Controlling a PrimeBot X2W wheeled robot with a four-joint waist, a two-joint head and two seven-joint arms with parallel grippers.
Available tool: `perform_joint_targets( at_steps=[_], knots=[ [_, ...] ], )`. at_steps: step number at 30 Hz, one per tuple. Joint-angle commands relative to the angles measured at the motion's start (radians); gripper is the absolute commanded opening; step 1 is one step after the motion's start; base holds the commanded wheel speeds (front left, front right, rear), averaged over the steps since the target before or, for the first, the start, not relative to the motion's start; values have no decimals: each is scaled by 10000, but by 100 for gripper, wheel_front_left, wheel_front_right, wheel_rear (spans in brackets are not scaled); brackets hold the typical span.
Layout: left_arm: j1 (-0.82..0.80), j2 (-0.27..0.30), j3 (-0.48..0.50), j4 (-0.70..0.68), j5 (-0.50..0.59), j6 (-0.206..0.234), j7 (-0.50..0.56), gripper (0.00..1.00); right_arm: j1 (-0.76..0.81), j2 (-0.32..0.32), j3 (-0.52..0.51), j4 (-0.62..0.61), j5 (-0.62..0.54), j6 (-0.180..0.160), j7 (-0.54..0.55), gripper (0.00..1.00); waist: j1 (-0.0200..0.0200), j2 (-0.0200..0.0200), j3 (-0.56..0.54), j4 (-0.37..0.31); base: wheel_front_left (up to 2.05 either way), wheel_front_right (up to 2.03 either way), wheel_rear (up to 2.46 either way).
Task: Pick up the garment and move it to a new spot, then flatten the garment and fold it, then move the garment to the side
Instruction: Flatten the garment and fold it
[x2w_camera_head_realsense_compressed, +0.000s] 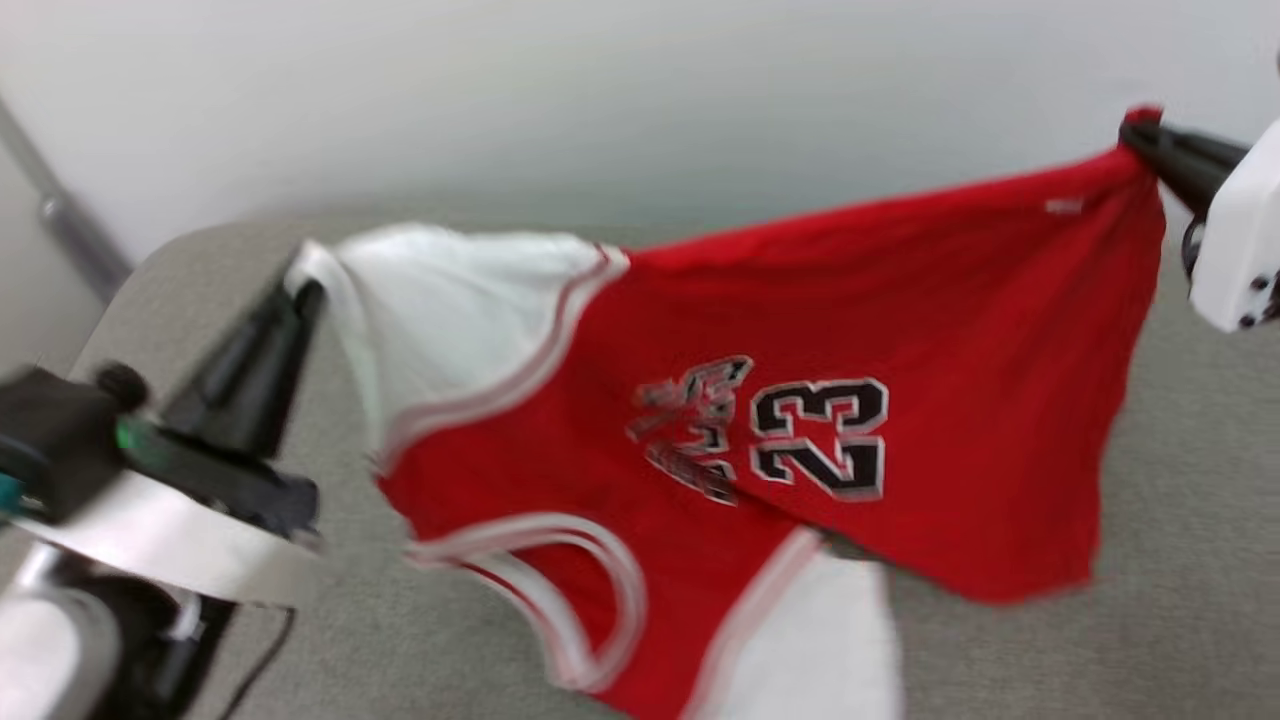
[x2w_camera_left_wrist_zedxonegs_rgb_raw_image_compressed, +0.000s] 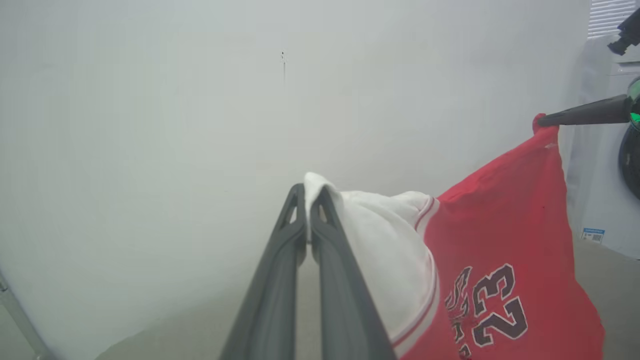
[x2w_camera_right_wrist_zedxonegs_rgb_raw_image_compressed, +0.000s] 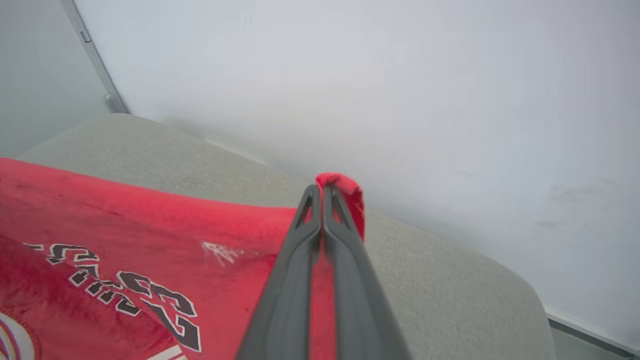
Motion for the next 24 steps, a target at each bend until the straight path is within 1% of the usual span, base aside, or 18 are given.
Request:
perform_joint_targets(
  at_steps=[1, 6, 10, 14, 18, 21, 22, 24],
  knots=[
    [-318, 126, 287, -166, -91, 56, 15, 0, -250, 2, -100, -245, 53, -4, -60, 0, 0, 0, -265, -425, 0, 0, 0],
    [-1366, 546, 1239, -454, -286, 75, 76, 0, -806, 229, -551, -1104, 147, -5, -96, 0, 0, 0, -347, -959, 0, 0, 0],
    [-2225, 827, 1806, -621, -344, 37, 148, 0, -1124, 461, -843, -1686, 81, -4, -86, 0, 0, 0, -337, -1314, 0, 0, 0],
    [-3055, 998, 2258, -636, -407, 140, 264, 0, -1285, 686, -1060, -2267, 17, -4, -30, 0, 0, 0, -283, -1623, 0, 0, 0],
    [-3757, 1176, 2520, -579, -308, 209, 393, 0, -1306, 908, -1262, -2732, -73, -4, -15, 0, 0, 0, -188, -1868, 0, 0, 0],
    [-4286, 1305, 2598, -539, -293, 180, 543, 0, -1301, 1062, -1404, -3021, -123, -4, 92, 0, 0, 0, -26, -1996, 0, 0, 0],
    [-4848, 1361, 2642, -459, -292, 144, 663, 0, -1381, 1166, -1575, -3343, -181, -4, 166, 0, 0, 0, 288, -2060, 0, 0, 0],
    [-5213, 1396, 2582, -326, -250, 80, 729, 0, -1428, 1239, -1667, -3526, -260, -4, 173, 0, 0, 0, 567, -2074, 0, 0, 0]
  ],
)
